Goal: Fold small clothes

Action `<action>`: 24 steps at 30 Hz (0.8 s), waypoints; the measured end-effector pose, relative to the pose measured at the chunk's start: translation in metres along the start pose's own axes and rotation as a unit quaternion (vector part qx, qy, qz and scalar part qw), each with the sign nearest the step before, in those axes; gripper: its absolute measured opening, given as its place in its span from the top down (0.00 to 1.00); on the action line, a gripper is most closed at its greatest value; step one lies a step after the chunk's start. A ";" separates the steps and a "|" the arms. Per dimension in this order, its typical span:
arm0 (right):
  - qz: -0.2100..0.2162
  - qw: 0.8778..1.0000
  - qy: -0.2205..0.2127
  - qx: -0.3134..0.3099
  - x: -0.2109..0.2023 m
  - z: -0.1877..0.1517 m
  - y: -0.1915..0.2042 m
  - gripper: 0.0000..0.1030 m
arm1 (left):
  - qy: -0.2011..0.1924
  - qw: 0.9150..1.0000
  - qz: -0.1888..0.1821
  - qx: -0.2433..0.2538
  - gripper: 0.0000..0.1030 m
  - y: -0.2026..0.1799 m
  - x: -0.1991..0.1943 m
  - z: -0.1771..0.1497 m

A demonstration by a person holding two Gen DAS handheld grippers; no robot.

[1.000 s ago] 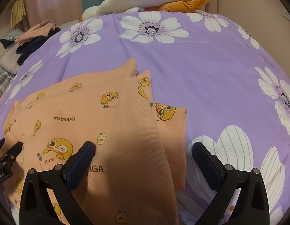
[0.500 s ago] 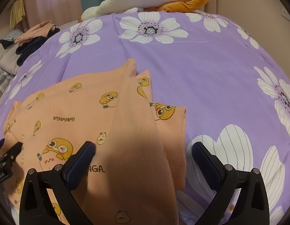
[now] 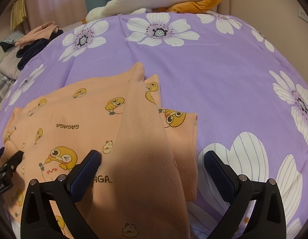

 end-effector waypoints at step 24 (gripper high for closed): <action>-0.001 1.000 -0.004 0.007 0.000 -0.002 -0.003 0.01 | 0.000 1.000 0.000 0.000 0.00 0.000 0.000 0.000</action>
Point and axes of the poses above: each gripper's, at about its wrist camera, not at the fingertips, and x roughly the way its jaws point, y to its left, z to its top, the point moved 3 cm from there along x, roughly the way its jaws point, and after that the axes turned 4 degrees about -x, right-handed, at the moved point
